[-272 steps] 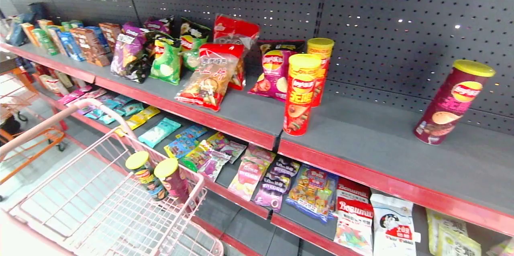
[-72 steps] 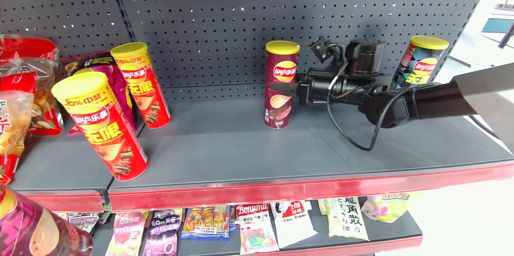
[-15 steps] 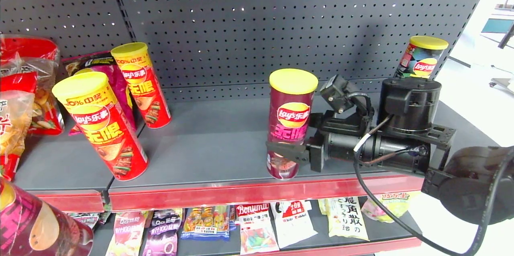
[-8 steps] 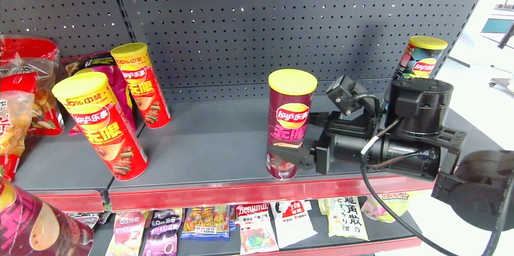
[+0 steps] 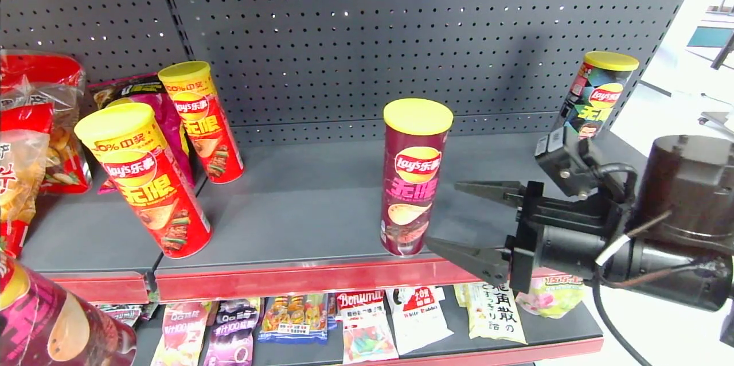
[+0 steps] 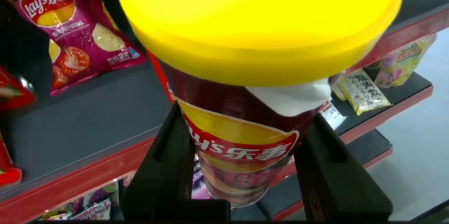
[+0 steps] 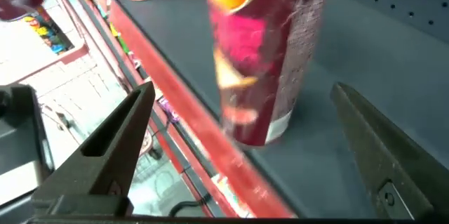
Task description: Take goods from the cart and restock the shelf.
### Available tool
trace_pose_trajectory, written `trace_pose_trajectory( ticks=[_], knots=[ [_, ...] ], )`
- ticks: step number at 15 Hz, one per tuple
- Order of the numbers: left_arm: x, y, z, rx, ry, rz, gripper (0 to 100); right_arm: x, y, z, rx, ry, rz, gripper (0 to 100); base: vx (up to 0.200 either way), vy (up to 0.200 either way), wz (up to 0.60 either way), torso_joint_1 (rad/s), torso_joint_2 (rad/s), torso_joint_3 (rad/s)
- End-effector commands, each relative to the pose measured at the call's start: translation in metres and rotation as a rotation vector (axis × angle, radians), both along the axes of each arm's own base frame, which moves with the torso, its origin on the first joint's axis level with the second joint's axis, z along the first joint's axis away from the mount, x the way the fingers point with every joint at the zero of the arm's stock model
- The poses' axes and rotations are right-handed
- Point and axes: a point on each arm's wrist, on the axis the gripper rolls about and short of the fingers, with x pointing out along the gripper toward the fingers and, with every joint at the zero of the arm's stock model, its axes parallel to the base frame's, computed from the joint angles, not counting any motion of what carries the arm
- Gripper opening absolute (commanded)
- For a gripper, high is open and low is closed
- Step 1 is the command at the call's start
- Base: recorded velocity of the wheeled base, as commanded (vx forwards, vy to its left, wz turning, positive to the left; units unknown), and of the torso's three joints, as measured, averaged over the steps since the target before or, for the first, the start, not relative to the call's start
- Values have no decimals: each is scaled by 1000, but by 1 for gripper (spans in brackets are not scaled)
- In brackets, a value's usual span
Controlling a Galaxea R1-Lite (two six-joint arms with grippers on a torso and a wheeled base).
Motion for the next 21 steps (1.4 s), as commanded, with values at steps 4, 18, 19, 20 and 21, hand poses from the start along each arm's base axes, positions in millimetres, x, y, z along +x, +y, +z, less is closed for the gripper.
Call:
trace_pose_trajectory(
  ticks=[4, 18, 19, 20, 21],
  knots=[
    [-1, 0, -1, -2, 0, -3, 0, -66, -49, 1, 30, -66, -75, 100, 0, 0, 0, 0, 0, 0],
    [19, -9, 4, -14, 33, -113, 0, -241, -151, -25, -18, -56, -931, 100, 0, 0, 0, 0, 0, 0],
    [21, -10, 5, -15, 30, -116, 0, -243, -149, -32, -17, -62, -980, 100, 0, 0, 0, 0, 0, 0],
    [21, -10, 5, -16, 28, -116, 0, -244, -147, -38, -16, -67, -1009, 100, 0, 0, 0, 0, 0, 0],
    [22, -10, 5, -16, 28, -116, 0, -243, -146, -52, -19, -62, -1015, 100, 0, 0, 0, 0, 0, 0]
  ],
)
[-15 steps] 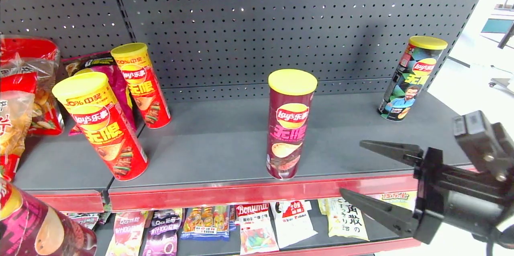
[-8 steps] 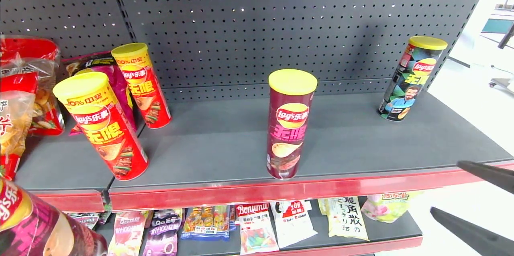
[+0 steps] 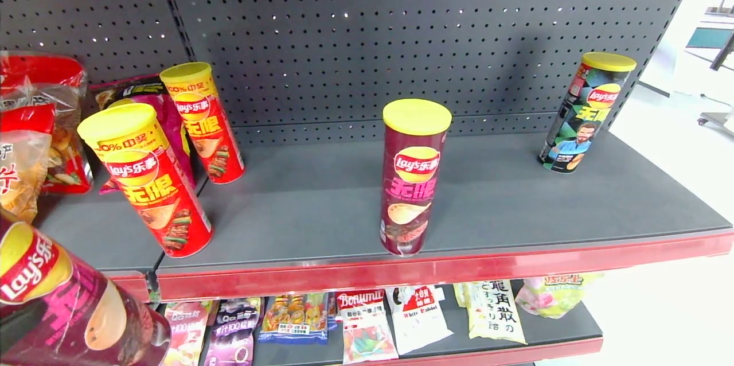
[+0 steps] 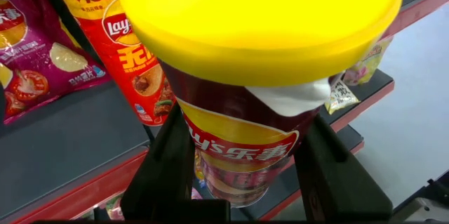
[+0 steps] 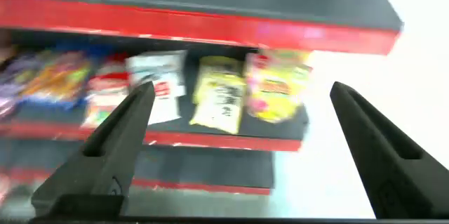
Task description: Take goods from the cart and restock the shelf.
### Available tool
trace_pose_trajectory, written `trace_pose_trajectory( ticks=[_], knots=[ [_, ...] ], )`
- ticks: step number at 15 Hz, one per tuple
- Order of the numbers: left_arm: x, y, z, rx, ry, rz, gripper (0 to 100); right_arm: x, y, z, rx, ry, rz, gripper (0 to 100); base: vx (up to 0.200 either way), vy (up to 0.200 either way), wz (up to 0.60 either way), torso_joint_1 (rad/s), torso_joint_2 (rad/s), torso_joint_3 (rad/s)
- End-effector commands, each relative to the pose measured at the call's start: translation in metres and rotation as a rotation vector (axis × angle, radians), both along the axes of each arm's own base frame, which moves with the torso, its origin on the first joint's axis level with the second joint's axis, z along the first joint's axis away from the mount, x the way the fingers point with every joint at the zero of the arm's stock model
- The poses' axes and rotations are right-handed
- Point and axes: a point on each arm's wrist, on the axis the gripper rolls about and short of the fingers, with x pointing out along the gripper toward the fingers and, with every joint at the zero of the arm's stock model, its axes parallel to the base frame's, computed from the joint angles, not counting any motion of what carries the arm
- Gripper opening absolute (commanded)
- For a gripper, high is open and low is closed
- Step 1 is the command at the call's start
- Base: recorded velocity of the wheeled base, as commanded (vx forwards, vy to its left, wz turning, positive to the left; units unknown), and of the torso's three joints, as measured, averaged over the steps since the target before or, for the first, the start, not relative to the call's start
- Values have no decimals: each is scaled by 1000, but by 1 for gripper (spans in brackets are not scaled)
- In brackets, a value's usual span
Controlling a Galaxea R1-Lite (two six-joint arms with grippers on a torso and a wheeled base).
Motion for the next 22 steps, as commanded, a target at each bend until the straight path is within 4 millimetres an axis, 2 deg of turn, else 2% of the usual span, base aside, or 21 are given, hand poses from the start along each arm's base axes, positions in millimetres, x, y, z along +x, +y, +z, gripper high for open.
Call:
trace_pose_trajectory(
  ticks=[1, 3, 4, 6, 7, 12, 13, 16, 22],
  knots=[
    [2, -1, 0, 4, 11, -1, 0, -8, 3, -23, 2, -65, -48, 100, 0, 0, 0, 0, 0, 0],
    [2, -1, 0, 3, 8, -1, 0, 1, 2, -26, 16, -97, 78, 100, 0, 0, 0, 0, 0, 0],
    [2, -1, 0, 2, 6, -1, 0, 2, 2, -27, 16, -105, 86, 100, 0, 0, 0, 0, 0, 0],
    [1, 0, -1, 3, 8, 1, 0, 4, 2, -58, 2, -96, 74, 100, 0, 0, 0, 0, 0, 0],
    [1, 0, -1, 3, 6, 1, 0, 4, 3, -63, 8, -99, 78, 100, 0, 0, 0, 0, 0, 0],
    [1, 0, -1, 2, 6, -1, 0, 4, 2, -63, 106, -101, 17, 100, 0, 0, 0, 0, 0, 0],
    [-1, 0, -2, 0, -1, -1, 0, 5, 0, -63, 101, -103, -37, 100, 0, 0, 0, 0, 0, 0],
    [-4, 1, -2, -3, -10, -1, 0, 11, 0, -66, 48, -198, -35, 100, 0, 0, 0, 0, 0, 0],
    [-4, 1, -1, -6, -15, -1, 0, 12, 1, -67, 44, -200, -16, 100, 0, 0, 0, 0, 0, 0]
  ],
)
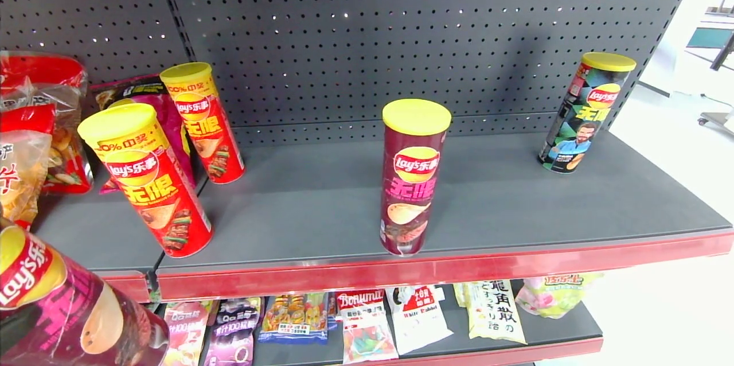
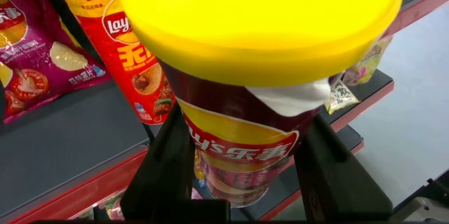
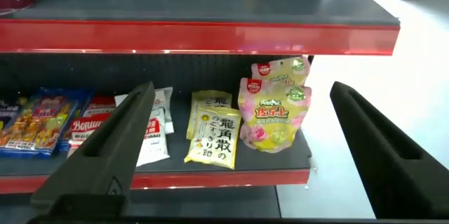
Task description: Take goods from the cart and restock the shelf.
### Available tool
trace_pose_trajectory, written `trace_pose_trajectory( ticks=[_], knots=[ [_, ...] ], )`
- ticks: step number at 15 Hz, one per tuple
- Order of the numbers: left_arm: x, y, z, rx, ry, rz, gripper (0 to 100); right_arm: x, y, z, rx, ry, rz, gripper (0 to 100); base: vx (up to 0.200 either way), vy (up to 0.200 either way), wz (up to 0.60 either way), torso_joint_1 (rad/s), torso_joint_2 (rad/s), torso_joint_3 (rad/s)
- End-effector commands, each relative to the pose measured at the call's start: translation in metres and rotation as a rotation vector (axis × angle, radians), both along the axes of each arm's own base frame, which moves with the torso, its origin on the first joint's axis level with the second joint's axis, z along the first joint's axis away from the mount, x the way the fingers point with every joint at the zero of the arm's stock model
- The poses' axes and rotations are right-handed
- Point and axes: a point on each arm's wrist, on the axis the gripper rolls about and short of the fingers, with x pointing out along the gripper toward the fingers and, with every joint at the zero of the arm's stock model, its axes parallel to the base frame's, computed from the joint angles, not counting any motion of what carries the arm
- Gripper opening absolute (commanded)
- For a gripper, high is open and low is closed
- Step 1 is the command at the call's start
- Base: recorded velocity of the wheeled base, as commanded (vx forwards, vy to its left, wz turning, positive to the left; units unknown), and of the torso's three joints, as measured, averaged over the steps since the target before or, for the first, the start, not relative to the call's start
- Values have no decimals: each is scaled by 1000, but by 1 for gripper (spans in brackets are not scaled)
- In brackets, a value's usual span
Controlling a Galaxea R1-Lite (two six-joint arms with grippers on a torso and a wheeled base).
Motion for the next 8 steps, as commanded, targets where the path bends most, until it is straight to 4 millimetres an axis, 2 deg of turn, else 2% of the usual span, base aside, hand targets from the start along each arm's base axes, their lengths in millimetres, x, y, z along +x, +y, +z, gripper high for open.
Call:
trace_pose_trajectory(
  ticks=[1, 4, 8],
  knots=[
    [-1, 0, 0, -2, -3, 0, 0, 0, 0, 0, -6, 3, -1, 100, 0, 0, 0, 0, 0, 0],
    [-1, 0, 2, -3, -8, 0, 0, 0, 0, 0, -6, 3, 0, 100, 0, 0, 0, 0, 0, 0],
    [1, 0, 1, -1, 0, 0, 0, 0, 0, 0, -8, 3, 0, 100, 0, 0, -600, 5, 4, 2]
  ],
)
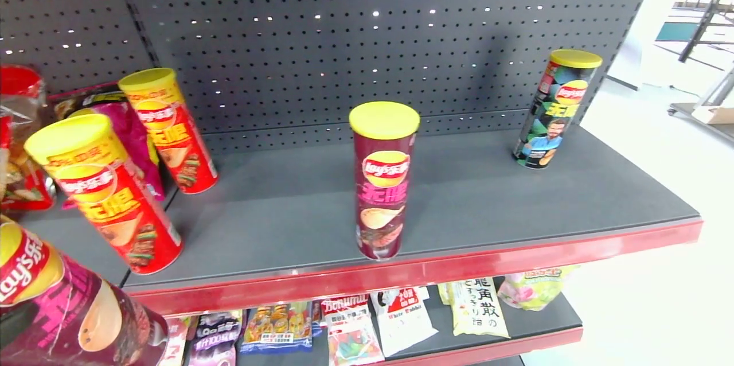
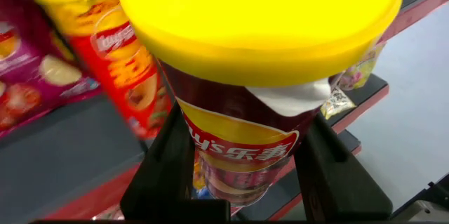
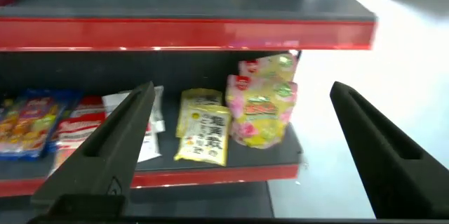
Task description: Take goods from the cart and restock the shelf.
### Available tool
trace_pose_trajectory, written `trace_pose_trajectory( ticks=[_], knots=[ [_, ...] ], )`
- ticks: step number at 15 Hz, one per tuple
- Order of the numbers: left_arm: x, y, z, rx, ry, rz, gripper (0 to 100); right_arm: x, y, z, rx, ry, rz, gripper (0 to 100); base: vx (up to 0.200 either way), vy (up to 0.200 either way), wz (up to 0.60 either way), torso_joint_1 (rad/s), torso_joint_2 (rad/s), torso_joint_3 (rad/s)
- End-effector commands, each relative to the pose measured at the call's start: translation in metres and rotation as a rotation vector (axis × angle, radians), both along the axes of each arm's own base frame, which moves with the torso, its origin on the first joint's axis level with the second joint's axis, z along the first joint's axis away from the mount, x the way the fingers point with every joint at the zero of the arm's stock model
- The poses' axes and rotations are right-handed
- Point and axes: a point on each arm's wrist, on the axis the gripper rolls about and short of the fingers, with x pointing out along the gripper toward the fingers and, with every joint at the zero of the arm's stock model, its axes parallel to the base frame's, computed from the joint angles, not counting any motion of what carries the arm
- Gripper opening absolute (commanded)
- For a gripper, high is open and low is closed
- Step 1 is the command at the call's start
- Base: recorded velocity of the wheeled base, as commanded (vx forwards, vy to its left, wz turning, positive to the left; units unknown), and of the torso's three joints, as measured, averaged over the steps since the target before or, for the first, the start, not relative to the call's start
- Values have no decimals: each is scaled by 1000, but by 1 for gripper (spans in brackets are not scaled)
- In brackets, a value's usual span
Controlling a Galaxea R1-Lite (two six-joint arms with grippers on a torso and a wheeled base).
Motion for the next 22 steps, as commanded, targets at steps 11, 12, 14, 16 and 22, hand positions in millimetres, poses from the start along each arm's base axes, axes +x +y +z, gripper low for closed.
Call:
trace_pose_trajectory(
  ticks=[11, 12, 14, 16, 22],
  knots=[
    [16, -6, 5, 2, 8, -3, 0, 1, 2, -2, -7, 3, 95, 100, 0, 0, 0, 0, 0, 0],
    [16, -6, 5, 2, 8, -3, 0, 1, 2, -2, -9, 3, 100, 100, 0, 0, 0, 0, 0, 0],
    [16, -5, 5, 0, 7, -1, 0, 2, 2, -7, 1, 20, 88, 100, 0, 0, 0, 0, 0, 0],
    [17, -6, 4, 2, 13, 1, 0, 2, 2, -7, 26, 21, 82, 100, 0, 0, 0, 0, 0, 0],
    [23, -8, 5, -4, 40, -7, 0, 2, 1, -7, 69, 22, 54, 100, 0, 0, 0, 0, 0, 0]
  ],
)
